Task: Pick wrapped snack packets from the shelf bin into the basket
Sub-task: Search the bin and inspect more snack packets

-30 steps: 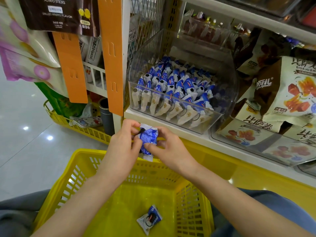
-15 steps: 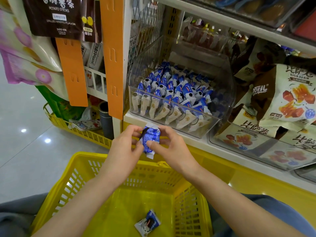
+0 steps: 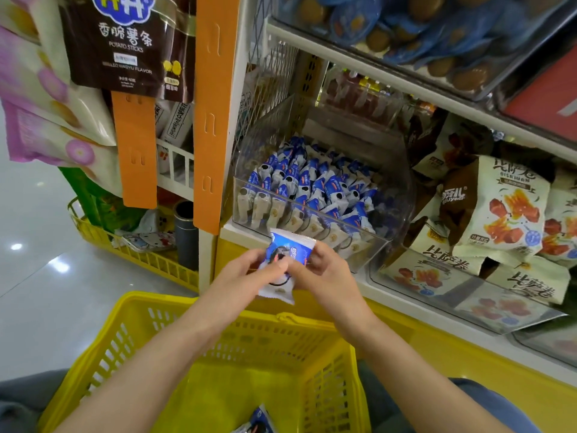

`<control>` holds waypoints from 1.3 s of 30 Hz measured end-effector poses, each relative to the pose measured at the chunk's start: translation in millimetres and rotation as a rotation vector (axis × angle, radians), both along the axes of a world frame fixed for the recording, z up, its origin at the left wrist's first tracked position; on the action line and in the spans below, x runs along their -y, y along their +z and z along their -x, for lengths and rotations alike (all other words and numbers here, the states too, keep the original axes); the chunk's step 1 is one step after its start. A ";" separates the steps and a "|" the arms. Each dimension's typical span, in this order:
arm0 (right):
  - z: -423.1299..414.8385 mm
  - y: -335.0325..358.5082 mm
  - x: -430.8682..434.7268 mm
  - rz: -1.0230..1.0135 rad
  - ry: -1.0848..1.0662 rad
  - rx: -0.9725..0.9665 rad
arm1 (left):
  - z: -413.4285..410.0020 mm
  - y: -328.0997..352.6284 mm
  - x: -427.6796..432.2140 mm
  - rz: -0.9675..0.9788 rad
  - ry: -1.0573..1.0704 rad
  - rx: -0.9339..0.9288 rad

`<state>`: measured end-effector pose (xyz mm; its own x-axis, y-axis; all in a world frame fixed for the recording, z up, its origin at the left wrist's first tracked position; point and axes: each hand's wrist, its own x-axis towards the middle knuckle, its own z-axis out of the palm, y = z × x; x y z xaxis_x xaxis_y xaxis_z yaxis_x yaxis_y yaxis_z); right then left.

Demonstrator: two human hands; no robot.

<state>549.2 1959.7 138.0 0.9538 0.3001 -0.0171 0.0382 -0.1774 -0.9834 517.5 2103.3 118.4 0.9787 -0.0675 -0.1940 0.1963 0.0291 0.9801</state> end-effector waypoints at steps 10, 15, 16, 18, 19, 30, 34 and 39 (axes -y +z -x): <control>-22.3 49.3 6.4 0.286 0.015 0.344 | -12.9 19.5 -3.7 0.054 0.068 0.165; -93.6 86.0 21.8 0.772 -0.153 0.458 | -21.6 23.1 -10.3 0.202 0.177 0.202; -109.3 87.1 25.9 0.911 -0.167 0.420 | -22.9 24.0 -10.8 0.217 0.189 0.212; -136.4 82.5 33.1 1.113 -0.164 0.318 | -25.0 25.9 -11.3 0.248 0.207 0.225; -145.8 78.9 35.3 1.202 -0.156 0.249 | -26.0 26.4 -11.9 0.261 0.212 0.230; -161.0 70.3 30.6 1.507 -0.102 -0.038 | -32.2 23.6 -14.0 0.338 0.222 0.262; -154.0 81.6 26.7 1.423 -0.274 0.131 | -32.3 22.1 -11.8 0.334 0.222 0.237; -122.0 101.5 24.5 1.179 -0.349 0.605 | -30.4 21.3 -10.0 0.365 0.221 0.213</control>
<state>671.2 1935.2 239.5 0.9258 0.1427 0.3500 0.1851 -0.9786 -0.0904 547.9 2113.3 139.6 0.9927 0.1201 0.0099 -0.0572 0.3976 0.9158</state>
